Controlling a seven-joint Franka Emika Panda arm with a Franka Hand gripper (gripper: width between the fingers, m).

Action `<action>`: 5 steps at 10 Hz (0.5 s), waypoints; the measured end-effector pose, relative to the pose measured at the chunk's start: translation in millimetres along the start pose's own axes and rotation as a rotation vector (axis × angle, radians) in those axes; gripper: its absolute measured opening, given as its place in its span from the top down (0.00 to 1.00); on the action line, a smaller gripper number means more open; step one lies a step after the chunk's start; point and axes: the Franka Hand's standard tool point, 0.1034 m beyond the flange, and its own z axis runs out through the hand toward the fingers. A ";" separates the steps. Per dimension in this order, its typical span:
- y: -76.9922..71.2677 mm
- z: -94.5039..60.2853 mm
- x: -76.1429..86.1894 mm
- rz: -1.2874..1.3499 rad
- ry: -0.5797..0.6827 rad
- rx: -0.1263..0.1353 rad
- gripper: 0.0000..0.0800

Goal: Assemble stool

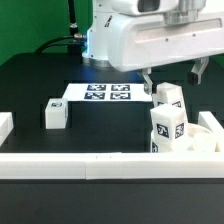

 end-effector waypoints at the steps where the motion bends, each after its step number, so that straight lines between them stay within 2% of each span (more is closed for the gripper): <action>1: 3.9 2.2 3.0 -0.017 0.035 -0.023 0.19; 2: 4.4 6.6 -1.9 -0.019 0.029 -0.023 0.19; 5: 8.6 9.2 -2.4 -0.031 0.031 -0.029 0.19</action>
Offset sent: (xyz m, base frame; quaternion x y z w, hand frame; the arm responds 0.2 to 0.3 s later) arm 0.0054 -0.0036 -0.0071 0.0075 0.0126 -0.0579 0.9982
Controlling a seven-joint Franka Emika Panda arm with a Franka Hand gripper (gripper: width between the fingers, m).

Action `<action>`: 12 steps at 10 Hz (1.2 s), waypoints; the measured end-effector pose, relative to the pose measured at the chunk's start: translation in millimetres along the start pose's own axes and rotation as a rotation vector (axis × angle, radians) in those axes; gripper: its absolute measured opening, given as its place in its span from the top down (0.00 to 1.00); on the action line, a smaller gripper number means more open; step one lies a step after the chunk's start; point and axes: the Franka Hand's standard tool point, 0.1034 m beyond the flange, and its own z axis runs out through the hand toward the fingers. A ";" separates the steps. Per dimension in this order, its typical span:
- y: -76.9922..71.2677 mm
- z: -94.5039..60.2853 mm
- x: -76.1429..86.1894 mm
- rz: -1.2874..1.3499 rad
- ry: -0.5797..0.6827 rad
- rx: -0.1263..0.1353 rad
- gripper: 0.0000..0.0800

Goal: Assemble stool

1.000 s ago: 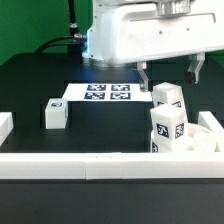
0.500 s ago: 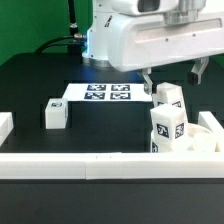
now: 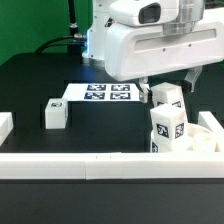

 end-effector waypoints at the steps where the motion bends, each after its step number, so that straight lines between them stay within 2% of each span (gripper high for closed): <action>1: -0.9 -0.1 0.5 0.006 0.001 0.000 0.19; 3: -0.1 0.1 0.2 0.008 0.001 0.000 0.50; 4: 0.1 0.0 0.2 0.020 0.001 0.000 0.50; 5: 0.2 0.0 0.2 0.057 0.001 0.000 0.58; 7: 0.2 0.2 0.2 0.079 0.001 0.002 0.58; 12: -4.6 1.4 3.4 0.850 0.004 0.014 0.58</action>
Offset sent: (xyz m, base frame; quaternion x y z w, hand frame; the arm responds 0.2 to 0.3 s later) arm 0.0000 0.0000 0.0000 0.0000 0.0000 0.0000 1.0000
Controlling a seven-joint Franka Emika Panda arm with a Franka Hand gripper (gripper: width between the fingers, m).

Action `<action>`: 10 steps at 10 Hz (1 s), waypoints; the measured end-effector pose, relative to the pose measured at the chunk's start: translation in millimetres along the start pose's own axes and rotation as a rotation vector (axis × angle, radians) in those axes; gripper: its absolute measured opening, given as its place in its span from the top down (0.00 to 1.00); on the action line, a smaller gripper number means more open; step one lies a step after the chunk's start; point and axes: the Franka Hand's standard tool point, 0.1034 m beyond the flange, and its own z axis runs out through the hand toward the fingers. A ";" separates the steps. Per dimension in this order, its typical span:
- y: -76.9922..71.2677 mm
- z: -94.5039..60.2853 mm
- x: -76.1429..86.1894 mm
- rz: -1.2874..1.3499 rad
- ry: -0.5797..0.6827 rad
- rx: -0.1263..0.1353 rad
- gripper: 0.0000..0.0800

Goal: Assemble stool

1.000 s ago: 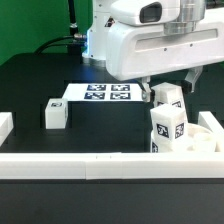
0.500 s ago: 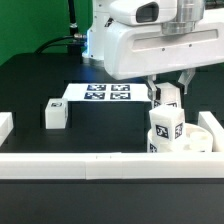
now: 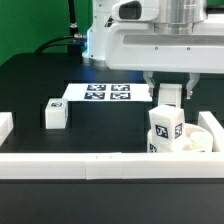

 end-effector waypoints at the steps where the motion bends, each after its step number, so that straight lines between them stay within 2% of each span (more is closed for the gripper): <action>1: -3.1 0.5 -0.1 0.138 0.007 0.001 0.58; 2: -9.1 0.5 -1.5 0.307 0.011 0.000 0.58; 5: -10.2 0.8 -2.2 0.501 0.007 0.007 0.58; 7: -11.5 1.1 -3.0 0.744 -0.002 0.024 0.58; 9: -9.9 2.2 -4.3 1.124 0.014 0.107 0.58; 10: -11.2 2.5 -4.8 1.255 0.017 0.128 0.58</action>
Offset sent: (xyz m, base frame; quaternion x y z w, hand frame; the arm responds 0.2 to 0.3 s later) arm 0.0000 0.0000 0.0000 0.0000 0.0000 0.2667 0.9638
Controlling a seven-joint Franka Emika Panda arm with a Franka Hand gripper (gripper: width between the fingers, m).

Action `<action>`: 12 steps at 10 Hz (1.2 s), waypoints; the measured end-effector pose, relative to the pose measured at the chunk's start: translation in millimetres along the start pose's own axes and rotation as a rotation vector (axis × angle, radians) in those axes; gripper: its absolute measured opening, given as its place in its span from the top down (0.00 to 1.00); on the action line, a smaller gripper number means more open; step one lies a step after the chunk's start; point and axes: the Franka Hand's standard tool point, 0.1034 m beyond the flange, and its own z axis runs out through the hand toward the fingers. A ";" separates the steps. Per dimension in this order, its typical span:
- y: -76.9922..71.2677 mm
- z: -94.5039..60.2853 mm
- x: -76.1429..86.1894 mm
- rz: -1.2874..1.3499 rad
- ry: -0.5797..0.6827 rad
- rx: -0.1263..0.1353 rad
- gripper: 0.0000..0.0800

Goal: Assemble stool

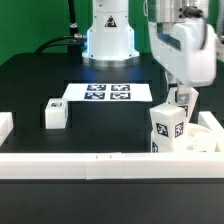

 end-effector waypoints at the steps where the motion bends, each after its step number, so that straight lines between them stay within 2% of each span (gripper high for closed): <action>1: -0.4 0.2 -1.6 0.109 -0.007 0.012 0.58; 4: 0.2 0.4 -6.3 0.413 -0.037 0.009 0.58; 6: 0.5 0.4 -8.2 0.417 -0.045 0.008 0.55; 7: 0.8 -0.3 -8.8 0.364 -0.044 -0.001 0.55; 8: -2.8 -6.4 -12.4 0.278 -0.054 -0.019 0.33; 9: -7.5 -13.1 -17.0 0.274 -0.066 -0.021 0.23; 10: -10.1 -18.4 -19.5 0.165 -0.071 -0.014 0.23; 12: -9.2 -15.6 -18.1 -0.043 -0.068 -0.009 0.19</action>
Offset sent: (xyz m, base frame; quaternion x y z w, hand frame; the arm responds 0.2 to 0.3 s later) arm 0.0025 -0.0058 0.0005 0.0136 -0.0007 0.1838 0.9829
